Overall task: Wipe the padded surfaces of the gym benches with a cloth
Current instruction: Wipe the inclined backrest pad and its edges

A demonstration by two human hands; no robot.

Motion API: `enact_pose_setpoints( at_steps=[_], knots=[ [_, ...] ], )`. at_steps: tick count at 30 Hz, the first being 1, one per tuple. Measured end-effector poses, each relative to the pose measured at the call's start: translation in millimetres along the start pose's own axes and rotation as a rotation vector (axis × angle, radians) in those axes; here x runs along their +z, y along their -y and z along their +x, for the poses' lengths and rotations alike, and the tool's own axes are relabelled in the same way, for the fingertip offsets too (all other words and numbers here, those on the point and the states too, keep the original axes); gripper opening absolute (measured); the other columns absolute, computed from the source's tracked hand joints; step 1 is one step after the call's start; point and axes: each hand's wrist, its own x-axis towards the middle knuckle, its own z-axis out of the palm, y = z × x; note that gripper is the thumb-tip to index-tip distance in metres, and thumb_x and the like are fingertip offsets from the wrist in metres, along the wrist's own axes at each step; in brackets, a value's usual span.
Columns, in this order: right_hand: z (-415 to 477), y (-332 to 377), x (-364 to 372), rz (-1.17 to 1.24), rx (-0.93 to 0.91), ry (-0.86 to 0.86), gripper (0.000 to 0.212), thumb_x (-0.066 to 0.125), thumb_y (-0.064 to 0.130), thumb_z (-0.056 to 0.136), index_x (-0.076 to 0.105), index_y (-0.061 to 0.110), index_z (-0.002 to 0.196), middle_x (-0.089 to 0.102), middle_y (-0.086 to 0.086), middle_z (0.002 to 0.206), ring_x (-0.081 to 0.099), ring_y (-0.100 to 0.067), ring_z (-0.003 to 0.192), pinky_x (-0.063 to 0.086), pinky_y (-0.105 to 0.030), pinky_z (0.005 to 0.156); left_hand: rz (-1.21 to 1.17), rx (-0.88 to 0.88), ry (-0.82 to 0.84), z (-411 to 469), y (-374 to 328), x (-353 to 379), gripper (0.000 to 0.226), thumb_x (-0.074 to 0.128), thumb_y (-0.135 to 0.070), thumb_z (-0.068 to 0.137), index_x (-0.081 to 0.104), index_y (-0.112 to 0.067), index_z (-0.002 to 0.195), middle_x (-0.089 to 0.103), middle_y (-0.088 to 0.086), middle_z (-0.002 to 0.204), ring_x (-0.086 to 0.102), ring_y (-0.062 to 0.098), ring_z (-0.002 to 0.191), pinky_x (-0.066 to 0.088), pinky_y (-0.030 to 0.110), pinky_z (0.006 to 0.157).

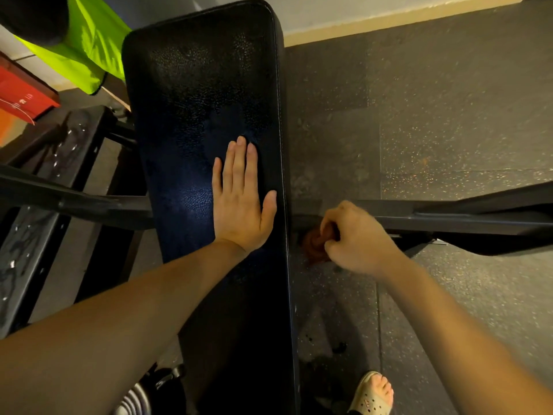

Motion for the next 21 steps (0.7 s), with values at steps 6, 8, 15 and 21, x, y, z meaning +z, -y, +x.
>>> enact_pose_setpoints(
  at_steps=[6,8,15,21],
  knots=[
    [4,-6,26,0.124,-0.05,0.165,0.022,0.068,0.012,0.089,0.057,0.023,0.104,0.066,0.002,0.095,0.065,-0.019,0.088,0.056,-0.036,0.074,-0.01,-0.022,0.071,-9,-5,-18,0.072,0.04,-0.036,0.105,0.012,-0.002,0.162,0.007,0.016,0.171,0.002,0.028,0.159,0.008,0.053,0.128],
    [11,-7,32,0.344,-0.021,0.045,0.021,0.077,0.015,0.086,0.062,0.022,0.098,0.07,0.002,0.09,0.069,-0.014,0.084,0.059,-0.038,0.078,-0.063,-0.017,0.08,-33,-8,-26,0.07,0.044,-0.033,0.106,0.015,-0.002,0.162,0.009,0.015,0.171,0.005,0.026,0.159,0.008,0.052,0.128],
    [-11,-7,92,0.718,0.086,-0.124,0.013,0.066,0.015,0.096,0.067,0.028,0.1,0.072,0.008,0.093,0.069,-0.002,0.091,0.056,-0.031,0.089,-0.039,0.016,0.127,-85,-13,2,0.069,0.038,-0.037,0.105,0.018,-0.001,0.161,0.01,0.017,0.17,0.005,0.03,0.159,0.009,0.056,0.127],
    [-31,-24,123,0.615,0.222,0.141,0.009,0.064,0.016,0.098,0.067,0.024,0.098,0.072,0.002,0.092,0.07,-0.01,0.089,0.057,-0.044,0.09,-0.031,0.029,0.081,-88,-9,20,0.073,0.028,-0.044,0.103,0.012,-0.001,0.16,0.011,0.021,0.168,0.01,0.036,0.158,0.009,0.059,0.126]
  ],
)
